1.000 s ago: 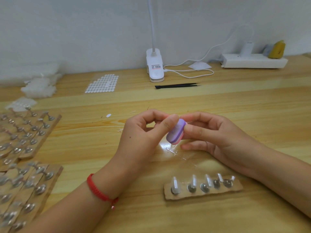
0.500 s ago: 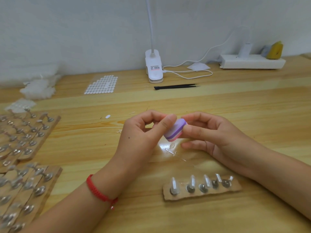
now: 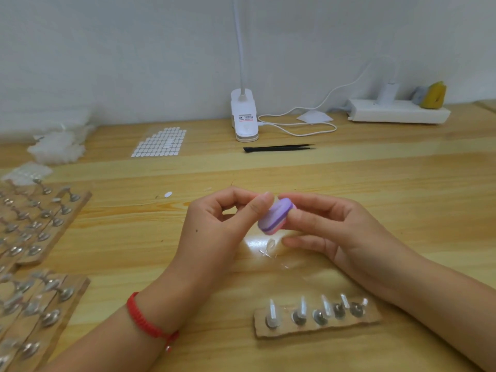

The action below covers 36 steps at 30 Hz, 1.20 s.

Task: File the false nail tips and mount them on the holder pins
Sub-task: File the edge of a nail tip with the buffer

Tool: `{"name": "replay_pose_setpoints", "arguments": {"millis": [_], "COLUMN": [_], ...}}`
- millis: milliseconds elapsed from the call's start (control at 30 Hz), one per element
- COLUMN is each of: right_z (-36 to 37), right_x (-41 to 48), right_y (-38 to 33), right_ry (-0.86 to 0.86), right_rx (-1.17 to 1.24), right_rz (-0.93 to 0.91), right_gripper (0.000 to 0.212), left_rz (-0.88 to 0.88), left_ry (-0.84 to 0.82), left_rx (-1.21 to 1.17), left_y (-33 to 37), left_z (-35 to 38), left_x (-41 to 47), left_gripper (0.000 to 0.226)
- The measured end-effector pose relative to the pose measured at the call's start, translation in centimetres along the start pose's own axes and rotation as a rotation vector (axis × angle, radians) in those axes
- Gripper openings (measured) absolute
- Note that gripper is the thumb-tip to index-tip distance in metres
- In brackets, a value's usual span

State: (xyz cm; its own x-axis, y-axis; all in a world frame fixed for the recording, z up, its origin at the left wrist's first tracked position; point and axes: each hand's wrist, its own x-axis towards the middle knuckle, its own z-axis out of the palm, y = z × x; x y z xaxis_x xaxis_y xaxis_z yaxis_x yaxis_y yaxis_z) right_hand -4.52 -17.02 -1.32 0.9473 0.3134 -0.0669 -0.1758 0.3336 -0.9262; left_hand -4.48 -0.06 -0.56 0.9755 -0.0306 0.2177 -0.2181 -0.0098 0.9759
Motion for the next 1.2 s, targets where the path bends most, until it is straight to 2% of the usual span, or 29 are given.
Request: {"name": "replay_pose_setpoints", "arguments": {"millis": [167, 233, 333, 500, 633, 800, 967, 1100, 1200], "right_z": [-0.58, -0.40, 0.19, -0.44, 0.31, -0.40, 0.06, -0.64, -0.17], "right_x": [0.34, 0.27, 0.00, 0.19, -0.18, 0.14, 0.14, 0.38, 0.19], "right_y": [-0.42, -0.33, 0.00, -0.28, 0.18, -0.35, 0.15, -0.17, 0.19], "right_ry": [0.071, 0.053, -0.006, 0.070, -0.004, 0.068, 0.025, 0.084, 0.032], "right_rx": [0.255, 0.204, 0.004, 0.162, -0.041, 0.220, 0.027, 0.203, 0.029], "right_rz": [0.035, 0.017, -0.011, 0.003, -0.028, 0.014, -0.012, 0.001, -0.027], "right_gripper": [0.021, 0.022, 0.028, 0.024, 0.028, 0.021, 0.022, 0.026, 0.025], "left_rz": [-0.001, 0.004, 0.008, -0.021, -0.016, -0.003, 0.018, -0.001, 0.003], "left_ry": [0.031, 0.042, -0.005, -0.029, -0.024, -0.031, -0.060, -0.033, -0.035], "left_rx": [0.019, 0.024, 0.009, -0.010, 0.015, 0.052, 0.067, 0.079, 0.080], "left_y": [-0.19, -0.26, -0.20, -0.41, -0.46, -0.47, -0.42, -0.58, -0.45], "left_z": [-0.03, -0.13, -0.13, -0.39, -0.31, -0.01, 0.04, -0.04, -0.06], "left_x": [0.04, 0.05, -0.01, 0.00, 0.01, -0.02, -0.04, -0.01, 0.03], "left_gripper": [0.026, 0.024, 0.018, 0.020, 0.023, 0.029, 0.027, 0.028, 0.027]}}
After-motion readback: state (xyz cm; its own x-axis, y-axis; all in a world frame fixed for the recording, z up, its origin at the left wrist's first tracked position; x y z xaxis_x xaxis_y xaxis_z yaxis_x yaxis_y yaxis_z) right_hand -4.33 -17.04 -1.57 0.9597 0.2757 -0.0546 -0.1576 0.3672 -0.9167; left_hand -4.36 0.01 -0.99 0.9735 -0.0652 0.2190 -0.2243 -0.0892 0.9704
